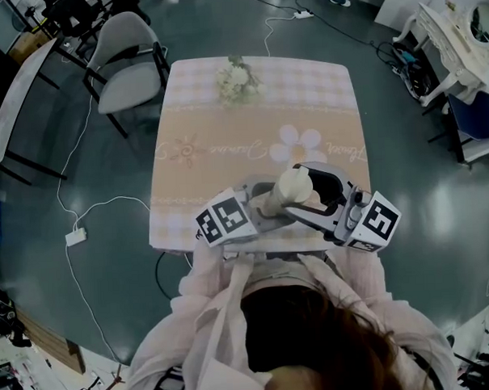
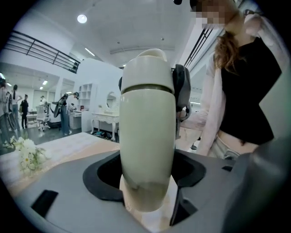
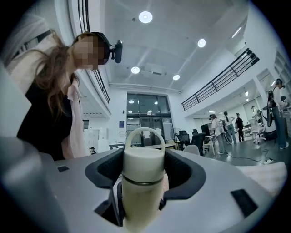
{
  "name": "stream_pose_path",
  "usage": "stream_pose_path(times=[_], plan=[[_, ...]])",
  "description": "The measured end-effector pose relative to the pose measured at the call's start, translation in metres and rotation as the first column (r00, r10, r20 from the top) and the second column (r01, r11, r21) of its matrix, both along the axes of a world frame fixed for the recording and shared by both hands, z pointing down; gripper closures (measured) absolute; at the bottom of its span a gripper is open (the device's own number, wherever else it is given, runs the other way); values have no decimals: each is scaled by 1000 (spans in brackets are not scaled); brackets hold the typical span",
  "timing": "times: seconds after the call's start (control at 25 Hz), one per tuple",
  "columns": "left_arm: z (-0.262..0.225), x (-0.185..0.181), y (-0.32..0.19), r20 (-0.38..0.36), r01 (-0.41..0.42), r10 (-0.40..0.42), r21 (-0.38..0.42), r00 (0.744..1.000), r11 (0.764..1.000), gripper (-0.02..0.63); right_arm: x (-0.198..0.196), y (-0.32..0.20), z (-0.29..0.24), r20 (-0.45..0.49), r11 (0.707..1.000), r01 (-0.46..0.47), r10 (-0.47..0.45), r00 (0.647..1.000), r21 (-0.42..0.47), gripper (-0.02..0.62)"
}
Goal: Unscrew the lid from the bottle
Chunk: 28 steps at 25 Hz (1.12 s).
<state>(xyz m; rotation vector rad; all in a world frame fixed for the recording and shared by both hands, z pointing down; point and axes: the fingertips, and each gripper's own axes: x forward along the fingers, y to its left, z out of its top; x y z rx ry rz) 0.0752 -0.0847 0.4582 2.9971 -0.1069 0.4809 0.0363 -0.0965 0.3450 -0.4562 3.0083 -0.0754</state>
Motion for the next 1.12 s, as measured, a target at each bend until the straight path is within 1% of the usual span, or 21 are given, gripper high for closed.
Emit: stream_pose_path(times=[0.08,0.12,0.2,0.28,0.36,0.44,0.52,0.6,0.64,0.68,0.72,0.84,0.96,1.12], plan=[[-4,0,6,-10,-36,36,3,999,999,293,0,6,-3,11,999,46,-46,999,8,299],[-5,0,7,-12,-40,40,7,999,999,293,0,8,-3,15,998,57,-57,998,12,298],[-4,-1,3,-6,-15,15,16,1000,1000,293,0,5,-3,24,999,38,-38,999,16,293],[-3,-2,-6,5,40,-41,32,999,999,293,-1,-2,-3,38,1000,-15,15,999,8,288],[-1,-3,-16,28,109,-111,66,993,992,293,0,-9,-4,44,997,-71,72,996,-8,245],[1,-4,-26,55,175,-181,90,982,980,293,-1,-15,-3,26,991,-132,133,991,-11,232],[3,-5,-33,64,229,-235,86,970,970,293,-2,-22,-1,-6,978,-208,208,978,-3,229],[5,-5,-36,63,258,-263,72,963,963,293,-2,-28,2,-35,958,-286,287,957,11,229],[6,-5,-37,65,263,-267,69,961,962,293,-2,-30,4,-45,949,-313,314,948,18,229],[7,-5,-36,71,264,-268,70,961,962,293,-2,-31,5,-51,945,-328,328,943,19,243],[9,-5,-36,78,261,-267,72,961,963,293,-2,-31,7,-54,944,-330,330,942,15,274],[13,-6,-30,90,232,-238,65,967,970,293,-2,-27,10,-52,956,-291,290,955,-14,284],[14,-5,-21,85,165,-169,50,982,985,293,-3,-20,11,-48,976,-217,216,975,-26,287],[13,-5,-5,70,61,-62,27,996,998,293,-4,-7,9,-1,993,-104,105,995,-46,288]])
